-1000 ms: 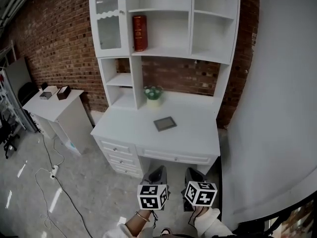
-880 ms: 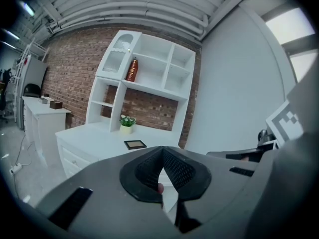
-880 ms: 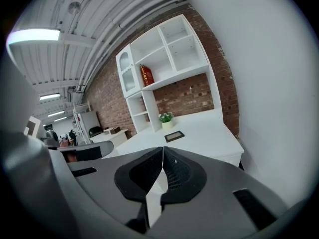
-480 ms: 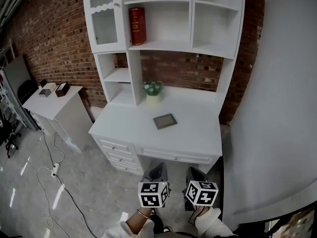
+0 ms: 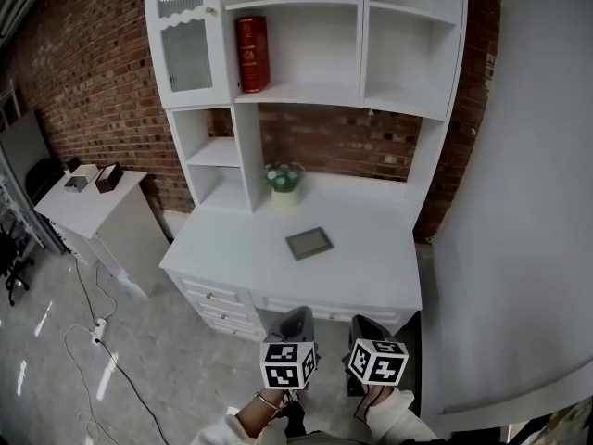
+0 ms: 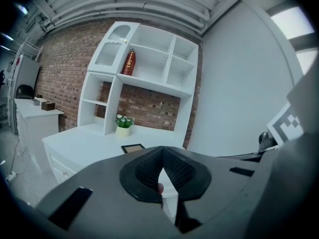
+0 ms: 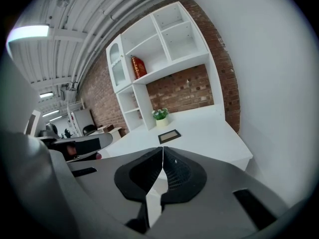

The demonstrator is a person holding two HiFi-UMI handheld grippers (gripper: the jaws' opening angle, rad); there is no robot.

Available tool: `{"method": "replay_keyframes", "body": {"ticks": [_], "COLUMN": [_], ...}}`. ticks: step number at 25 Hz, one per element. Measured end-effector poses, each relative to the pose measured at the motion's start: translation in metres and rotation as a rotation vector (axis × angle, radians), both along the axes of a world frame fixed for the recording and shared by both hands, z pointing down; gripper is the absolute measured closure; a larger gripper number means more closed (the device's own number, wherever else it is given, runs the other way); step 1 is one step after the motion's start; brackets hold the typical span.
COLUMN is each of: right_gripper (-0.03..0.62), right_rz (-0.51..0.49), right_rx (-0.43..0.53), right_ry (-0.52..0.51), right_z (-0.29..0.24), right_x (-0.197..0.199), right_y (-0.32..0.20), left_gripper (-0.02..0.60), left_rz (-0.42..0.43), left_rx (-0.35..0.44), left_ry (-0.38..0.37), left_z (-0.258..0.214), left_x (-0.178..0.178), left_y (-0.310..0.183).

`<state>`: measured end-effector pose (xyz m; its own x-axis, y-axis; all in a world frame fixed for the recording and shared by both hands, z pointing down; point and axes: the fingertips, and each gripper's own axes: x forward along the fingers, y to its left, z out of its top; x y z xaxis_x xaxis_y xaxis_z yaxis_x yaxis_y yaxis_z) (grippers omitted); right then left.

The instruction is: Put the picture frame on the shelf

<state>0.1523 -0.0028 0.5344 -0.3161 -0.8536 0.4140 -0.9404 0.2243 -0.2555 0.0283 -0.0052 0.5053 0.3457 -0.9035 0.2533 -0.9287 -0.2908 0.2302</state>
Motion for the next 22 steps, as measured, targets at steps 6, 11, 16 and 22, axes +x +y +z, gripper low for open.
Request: {"method": "replay_keyframes", "body": {"ticks": [6,11,16,22], "right_gripper": [0.569,0.569,0.569,0.569], "right_rz": [0.015,0.000,0.003,0.008], "right_rx": [0.010,0.014,0.020,0.012], "right_ry": [-0.004,0.029,0.062,0.083], "right_z": [-0.011,-0.017,-0.025,-0.024], "right_x": [-0.020,-0.041,-0.061,-0.085], "right_y": [-0.056,-0.097,-0.138,-0.182], "left_gripper": [0.574,0.575,0.574,0.574], "left_rz": [0.011,0.000,0.023,0.093], "left_rx": [0.018,0.021,0.011,0.022], "left_ry": [-0.005,0.029,0.054,0.048], "left_z": [-0.011,-0.013,-0.012,-0.016], "left_x": [-0.020,-0.041,-0.055,-0.063], "left_y": [-0.056,-0.104,-0.144,-0.190]}}
